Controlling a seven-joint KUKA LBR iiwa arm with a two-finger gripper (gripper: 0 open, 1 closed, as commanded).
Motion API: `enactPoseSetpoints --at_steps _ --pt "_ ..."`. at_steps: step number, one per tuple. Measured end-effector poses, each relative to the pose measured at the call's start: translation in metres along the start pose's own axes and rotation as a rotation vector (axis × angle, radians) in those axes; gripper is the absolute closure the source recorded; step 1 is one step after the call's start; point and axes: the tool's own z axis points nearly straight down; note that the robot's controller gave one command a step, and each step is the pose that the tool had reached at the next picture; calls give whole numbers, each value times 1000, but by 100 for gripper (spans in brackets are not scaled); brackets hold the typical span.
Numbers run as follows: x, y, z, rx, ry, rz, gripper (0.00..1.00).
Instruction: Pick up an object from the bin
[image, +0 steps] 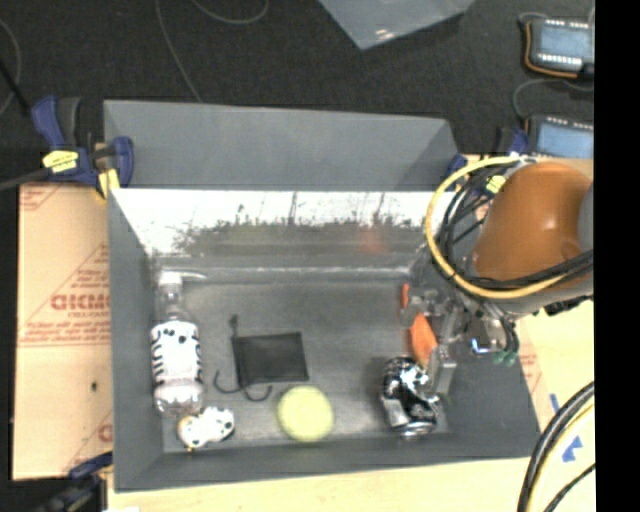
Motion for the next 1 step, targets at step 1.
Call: enactPoseSetpoints --at_steps 1 --pt "-2 0 -4 1 -8 -3 0"
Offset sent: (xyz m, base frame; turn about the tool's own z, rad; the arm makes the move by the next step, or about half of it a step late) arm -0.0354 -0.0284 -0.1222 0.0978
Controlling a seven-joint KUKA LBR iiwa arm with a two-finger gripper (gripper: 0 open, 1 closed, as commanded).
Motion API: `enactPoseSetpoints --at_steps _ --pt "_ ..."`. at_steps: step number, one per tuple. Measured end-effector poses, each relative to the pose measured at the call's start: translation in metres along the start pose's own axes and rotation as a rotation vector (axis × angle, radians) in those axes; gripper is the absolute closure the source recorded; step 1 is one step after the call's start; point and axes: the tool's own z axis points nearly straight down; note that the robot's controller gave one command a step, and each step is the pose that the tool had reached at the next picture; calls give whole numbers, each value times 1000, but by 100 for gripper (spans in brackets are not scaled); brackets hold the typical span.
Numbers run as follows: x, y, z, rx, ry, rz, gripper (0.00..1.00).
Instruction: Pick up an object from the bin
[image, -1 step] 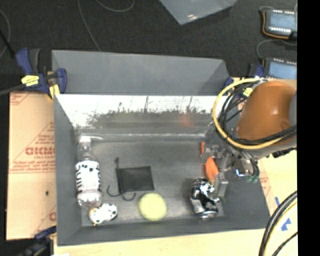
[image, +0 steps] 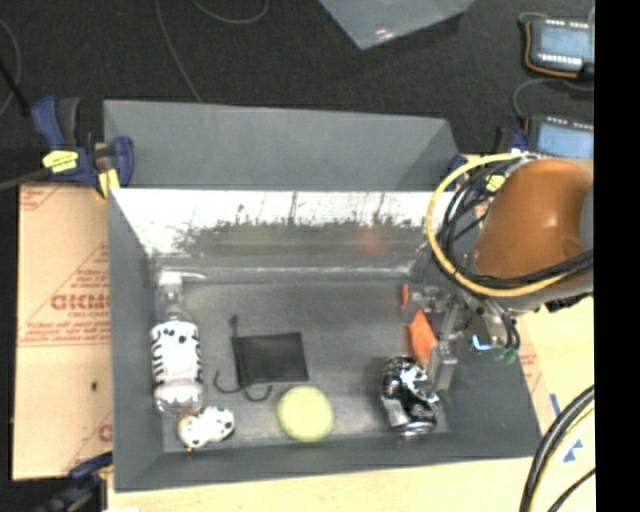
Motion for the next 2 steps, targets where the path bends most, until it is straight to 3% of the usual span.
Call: enactPoseSetpoints --at_steps 1,2 --pt "20 -16 69 -1 -2 54 0" --pt "16 -17 109 3 -16 -37 0"
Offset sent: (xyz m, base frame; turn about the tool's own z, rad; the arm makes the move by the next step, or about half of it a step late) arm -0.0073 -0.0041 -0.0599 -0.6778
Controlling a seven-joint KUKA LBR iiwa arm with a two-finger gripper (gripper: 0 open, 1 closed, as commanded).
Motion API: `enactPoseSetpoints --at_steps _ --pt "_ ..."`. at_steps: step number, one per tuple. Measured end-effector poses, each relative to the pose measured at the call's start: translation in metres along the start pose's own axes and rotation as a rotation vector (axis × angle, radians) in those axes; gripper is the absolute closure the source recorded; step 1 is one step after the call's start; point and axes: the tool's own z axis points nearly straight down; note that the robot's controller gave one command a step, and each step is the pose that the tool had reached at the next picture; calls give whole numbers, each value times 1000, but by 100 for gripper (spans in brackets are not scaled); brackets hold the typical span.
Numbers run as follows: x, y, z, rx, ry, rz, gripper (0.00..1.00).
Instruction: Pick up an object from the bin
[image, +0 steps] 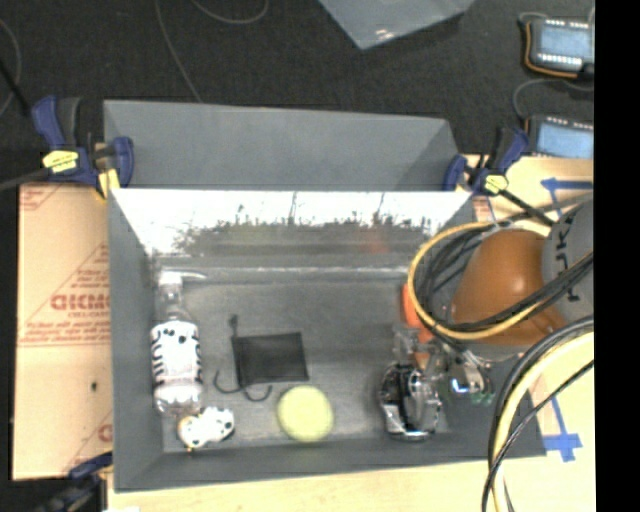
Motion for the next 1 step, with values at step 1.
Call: enactPoseSetpoints --at_steps 1 --pt "-20 9 -47 -4 14 -179 0"
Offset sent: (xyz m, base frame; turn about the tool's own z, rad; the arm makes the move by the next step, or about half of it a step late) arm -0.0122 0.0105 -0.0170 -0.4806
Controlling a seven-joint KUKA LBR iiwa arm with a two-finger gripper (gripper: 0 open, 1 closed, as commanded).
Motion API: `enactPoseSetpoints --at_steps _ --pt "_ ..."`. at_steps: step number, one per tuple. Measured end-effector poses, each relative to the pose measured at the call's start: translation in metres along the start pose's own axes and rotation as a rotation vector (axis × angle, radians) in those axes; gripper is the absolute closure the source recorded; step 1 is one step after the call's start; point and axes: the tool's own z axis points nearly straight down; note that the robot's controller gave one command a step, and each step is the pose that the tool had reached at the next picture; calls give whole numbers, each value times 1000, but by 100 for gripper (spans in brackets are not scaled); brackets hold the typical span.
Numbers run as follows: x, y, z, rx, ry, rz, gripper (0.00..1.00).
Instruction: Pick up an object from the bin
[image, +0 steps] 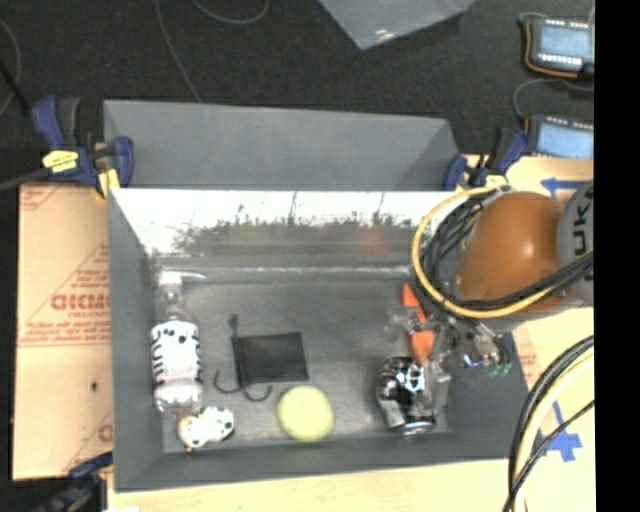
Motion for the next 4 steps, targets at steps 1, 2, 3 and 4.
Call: enactPoseSetpoints --at_steps 1,2,3,4 --pt "10 3 22 6 -12 -92 0" --pt "4 2 61 -1 -11 -440 100" --pt "4 2 61 -1 -11 -440 100" --pt "5 3 56 -3 -8 -440 100"
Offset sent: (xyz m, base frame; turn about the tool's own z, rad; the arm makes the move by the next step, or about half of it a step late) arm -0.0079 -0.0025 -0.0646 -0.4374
